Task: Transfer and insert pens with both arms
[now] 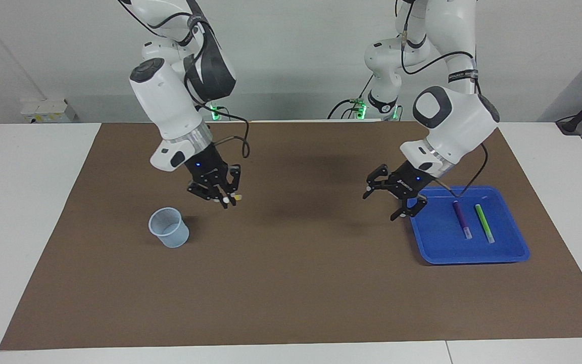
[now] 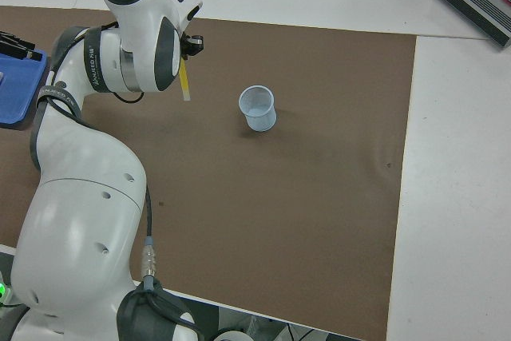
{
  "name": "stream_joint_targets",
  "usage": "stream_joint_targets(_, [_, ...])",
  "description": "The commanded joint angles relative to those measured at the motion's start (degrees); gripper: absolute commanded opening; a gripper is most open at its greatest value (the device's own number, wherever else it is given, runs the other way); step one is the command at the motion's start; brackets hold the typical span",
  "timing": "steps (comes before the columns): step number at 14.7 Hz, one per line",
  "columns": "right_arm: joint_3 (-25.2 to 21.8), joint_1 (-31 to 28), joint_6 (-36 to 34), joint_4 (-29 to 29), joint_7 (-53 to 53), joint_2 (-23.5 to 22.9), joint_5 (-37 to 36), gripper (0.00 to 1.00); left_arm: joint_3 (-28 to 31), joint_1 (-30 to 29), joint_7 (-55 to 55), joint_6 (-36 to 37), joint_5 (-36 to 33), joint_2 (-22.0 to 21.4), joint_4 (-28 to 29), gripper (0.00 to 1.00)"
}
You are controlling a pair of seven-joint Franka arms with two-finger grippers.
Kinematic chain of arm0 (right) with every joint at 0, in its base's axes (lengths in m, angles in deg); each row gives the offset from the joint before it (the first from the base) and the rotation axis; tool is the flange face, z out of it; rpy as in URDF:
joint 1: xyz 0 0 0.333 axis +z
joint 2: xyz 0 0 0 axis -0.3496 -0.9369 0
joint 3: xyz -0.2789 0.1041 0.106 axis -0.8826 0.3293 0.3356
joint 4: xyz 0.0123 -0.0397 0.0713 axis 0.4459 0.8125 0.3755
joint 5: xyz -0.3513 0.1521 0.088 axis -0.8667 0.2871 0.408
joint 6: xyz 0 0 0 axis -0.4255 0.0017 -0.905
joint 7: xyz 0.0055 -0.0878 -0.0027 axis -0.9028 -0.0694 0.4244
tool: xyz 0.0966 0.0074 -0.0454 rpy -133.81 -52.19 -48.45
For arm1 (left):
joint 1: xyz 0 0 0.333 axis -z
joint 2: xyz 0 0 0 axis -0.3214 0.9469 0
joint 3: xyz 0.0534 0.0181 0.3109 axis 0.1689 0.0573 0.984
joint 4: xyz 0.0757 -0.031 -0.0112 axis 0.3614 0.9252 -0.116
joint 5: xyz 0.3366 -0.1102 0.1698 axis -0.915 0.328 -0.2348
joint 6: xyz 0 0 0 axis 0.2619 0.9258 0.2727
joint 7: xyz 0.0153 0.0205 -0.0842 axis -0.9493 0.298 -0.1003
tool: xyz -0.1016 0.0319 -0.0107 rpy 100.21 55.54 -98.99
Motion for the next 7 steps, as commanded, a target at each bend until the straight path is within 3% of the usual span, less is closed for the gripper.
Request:
stream_joint_targets(1, [0.59,-1.38,-1.37,-0.73,3.64,0.51,-4.93,0.0,0.64,-2.35,-0.94,-1.76,-9.4,-0.87,0.62,1.0])
stream_joint_targets(7, [0.94,-7.17,2.84,0.67,15.14,0.51,-7.05,0.0,3.27,-5.18,-8.3,0.08,-11.63,-0.96,0.45,0.96])
